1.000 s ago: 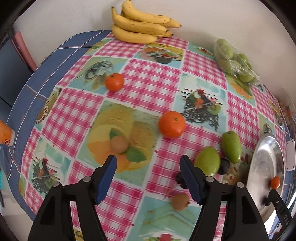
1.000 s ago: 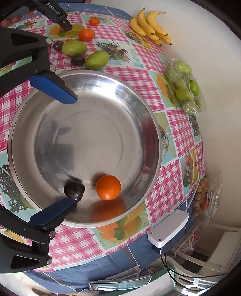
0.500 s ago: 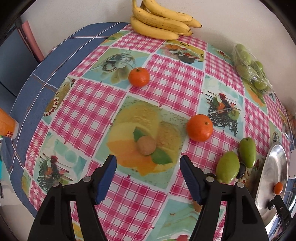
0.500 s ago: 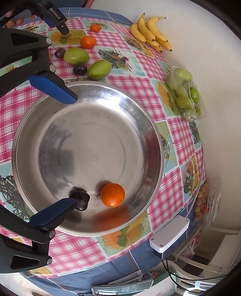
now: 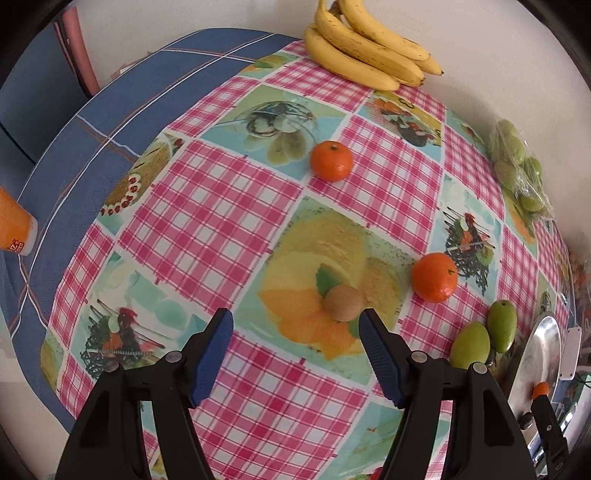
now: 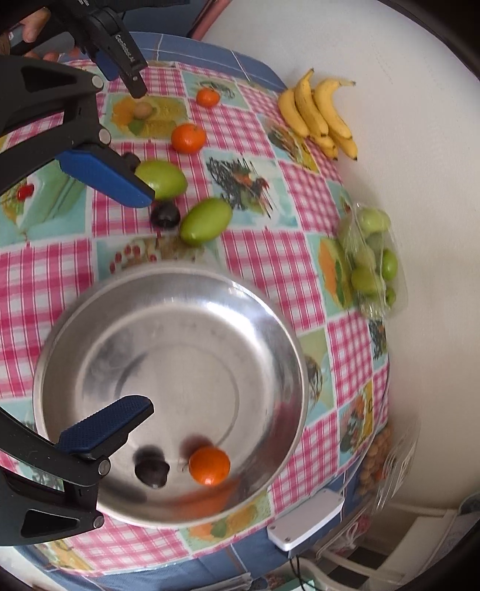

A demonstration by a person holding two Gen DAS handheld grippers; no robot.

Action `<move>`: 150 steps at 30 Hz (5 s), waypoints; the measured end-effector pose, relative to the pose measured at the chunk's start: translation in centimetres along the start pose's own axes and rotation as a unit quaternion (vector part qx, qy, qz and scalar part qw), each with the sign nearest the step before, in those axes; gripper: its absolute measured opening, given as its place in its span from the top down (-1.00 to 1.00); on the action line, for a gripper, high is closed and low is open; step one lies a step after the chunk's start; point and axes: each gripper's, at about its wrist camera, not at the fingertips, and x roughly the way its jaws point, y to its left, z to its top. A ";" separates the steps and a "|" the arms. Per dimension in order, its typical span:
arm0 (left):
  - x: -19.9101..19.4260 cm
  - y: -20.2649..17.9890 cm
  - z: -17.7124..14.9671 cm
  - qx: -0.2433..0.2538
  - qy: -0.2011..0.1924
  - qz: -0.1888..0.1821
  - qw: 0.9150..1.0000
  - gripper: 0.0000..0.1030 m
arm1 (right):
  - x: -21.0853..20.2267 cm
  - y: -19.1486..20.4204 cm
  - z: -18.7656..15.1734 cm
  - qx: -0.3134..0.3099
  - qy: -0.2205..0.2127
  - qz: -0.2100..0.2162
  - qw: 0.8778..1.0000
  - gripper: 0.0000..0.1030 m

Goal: Organize fruits
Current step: 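Move both open tools back toward the remaining fruit, then grasp the brown kiwi beside the dark plum with the right tool, then grasp the other brown kiwi with the left tool, then carry both kiwis in the left and right tools over the steel bowl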

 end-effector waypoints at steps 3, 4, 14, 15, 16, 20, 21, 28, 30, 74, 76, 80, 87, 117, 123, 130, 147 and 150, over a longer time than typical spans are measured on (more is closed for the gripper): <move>0.0 1.1 0.3 -0.013 0.001 0.003 1.000 -0.39 | 0.4 2.0 -0.4 -0.015 0.005 0.010 1.000 -1.00; 0.0 1.4 0.4 -0.017 0.001 0.003 1.000 -0.39 | 0.4 2.5 -0.5 -0.018 0.006 0.013 1.000 -1.00; 0.2 2.6 0.7 -0.020 0.009 0.006 1.000 -0.39 | 2.0 7.7 -2.0 -0.047 0.032 0.045 0.997 -1.00; 0.3 2.7 0.6 -0.017 0.012 0.008 1.000 -0.39 | 2.2 7.9 -2.2 -0.049 0.035 0.046 0.997 -1.00; 0.4 2.7 0.6 -0.015 0.017 0.010 1.000 -0.39 | 2.5 8.3 -2.3 -0.050 0.040 0.048 0.997 -1.00; 1.3 2.8 0.3 -0.008 0.036 0.015 0.999 -0.39 | 3.7 9.1 -3.0 -0.054 0.063 0.051 0.995 -1.00; 1.4 2.7 0.3 -0.006 0.039 0.016 0.999 -0.39 | 4.0 9.3 -3.2 -0.056 0.070 0.050 0.995 -1.00; 3.0 2.2 -0.4 0.003 0.063 0.019 0.998 -0.39 | 5.5 10.1 -4.2 -0.074 0.097 0.041 0.992 -0.99; 3.2 2.3 -0.5 0.004 0.065 0.022 0.998 -0.39 | 5.7 10.3 -4.4 -0.081 0.102 0.035 0.991 -0.96; 2.1 -1.5 1.1 0.044 0.011 -0.052 0.998 -0.16 | 4.9 9.9 -3.8 -0.097 0.101 0.070 0.988 0.47; 2.3 -1.5 1.3 0.042 0.014 -0.059 0.997 -0.13 | 4.9 9.9 -3.8 -0.098 0.101 0.069 0.988 0.47; 2.6 -1.5 1.7 0.037 0.014 -0.076 0.996 -0.05 | 4.9 9.9 -3.7 -0.096 0.100 0.066 0.988 0.47; 2.9 -2.0 1.8 0.044 0.013 -0.087 0.995 0.11 | 4.7 9.6 -3.5 -0.095 0.097 0.065 0.989 0.47; 1.7 -3.0 1.9 0.073 0.003 -0.094 0.993 0.50 | 2.7 8.4 -2.8 -0.078 0.075 0.077 0.991 0.47; 0.9 -2.7 1.5 0.067 0.005 -0.074 0.995 0.50 | 1.8 7.9 -2.4 -0.071 0.064 0.084 0.992 0.47; -0.3 -3.0 1.0 0.073 -0.008 -0.065 0.995 0.50 | 0.3 7.5 -1.8 -0.069 0.044 0.093 0.992 0.47; -1.6 -7.2 -1.5 0.116 -0.018 -0.052 0.992 0.50 | -0.6 2.5 -0.6 -0.029 0.028 0.069 0.997 0.47; -2.0 -8.7 -2.4 0.136 -0.022 -0.053 0.989 0.50 | -0.5 0.9 -0.3 -0.015 0.028 0.062 0.998 0.47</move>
